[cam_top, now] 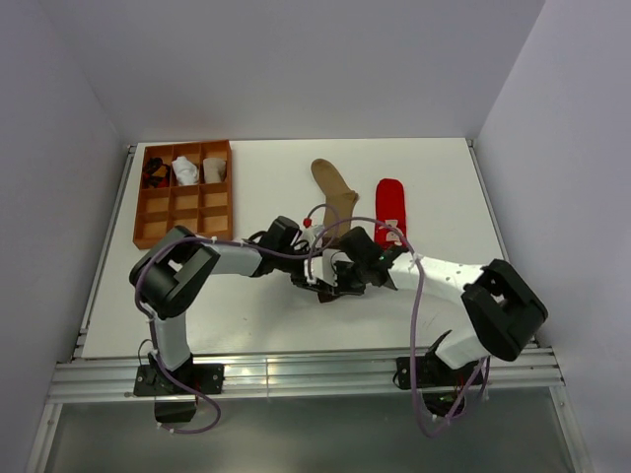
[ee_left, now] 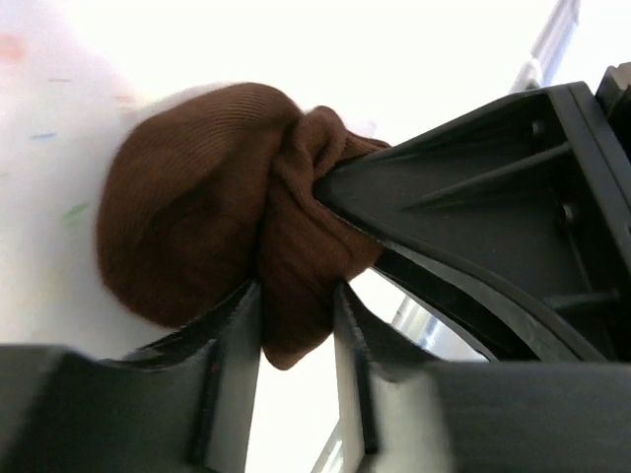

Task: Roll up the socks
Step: Roll the sock at the center of the board.

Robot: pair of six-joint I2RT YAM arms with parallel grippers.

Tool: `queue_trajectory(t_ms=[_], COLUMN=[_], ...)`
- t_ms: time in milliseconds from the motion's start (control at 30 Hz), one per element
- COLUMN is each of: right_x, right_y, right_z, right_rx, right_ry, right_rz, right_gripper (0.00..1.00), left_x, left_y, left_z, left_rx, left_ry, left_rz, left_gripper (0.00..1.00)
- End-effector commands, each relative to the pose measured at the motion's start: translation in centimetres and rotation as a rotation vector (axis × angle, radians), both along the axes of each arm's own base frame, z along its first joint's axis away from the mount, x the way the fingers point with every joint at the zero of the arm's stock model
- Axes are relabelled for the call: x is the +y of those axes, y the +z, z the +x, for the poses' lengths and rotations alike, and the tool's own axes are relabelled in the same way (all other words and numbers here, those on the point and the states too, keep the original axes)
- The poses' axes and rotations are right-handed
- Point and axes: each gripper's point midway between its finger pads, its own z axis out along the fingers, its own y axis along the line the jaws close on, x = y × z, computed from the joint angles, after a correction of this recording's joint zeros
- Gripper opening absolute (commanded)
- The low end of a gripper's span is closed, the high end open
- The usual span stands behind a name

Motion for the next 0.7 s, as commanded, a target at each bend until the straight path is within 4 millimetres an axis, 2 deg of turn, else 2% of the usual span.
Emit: queue_trajectory(t_ms=[0,33,100,133,400,500,667], right_x=[-0.6,-0.4,-0.7,-0.4,-1.5,-1.8,-1.6], right_y=[-1.1,-0.6,-0.9,-0.4,-1.4,-1.6,-1.7], right_z=[-1.4,-0.5,-1.2,-0.6,-0.3,0.0,0.5], right_rx=[0.182,0.191,0.278,0.28,0.444,0.465,0.531], right_ry=[-0.027,-0.042,-0.052,-0.058,-0.111,-0.129,-0.153], right_rz=[-0.025,-0.016,-0.03,-0.021,-0.069,-0.083,-0.092], right_gripper=[0.21,0.21,0.21,0.21,0.21,0.21,0.21], left_x=[2.1,2.3,2.6,2.8,5.1,6.3,9.5], left_y=[-1.8,-1.5,-0.6,-0.4,1.5,2.1,4.0], left_z=[1.2,1.5,2.6,3.0,5.6,6.2,7.4], left_rx=[-0.069,-0.083,-0.124,-0.138,-0.232,-0.262,-0.341], left_ry=[0.135,0.154,0.219,0.243,0.471,0.542,0.713], left_rz=[0.156,0.162,0.172,0.18,0.224,0.228,0.241], left_gripper=[0.39,0.42,0.45,0.45,0.56,0.58,0.6])
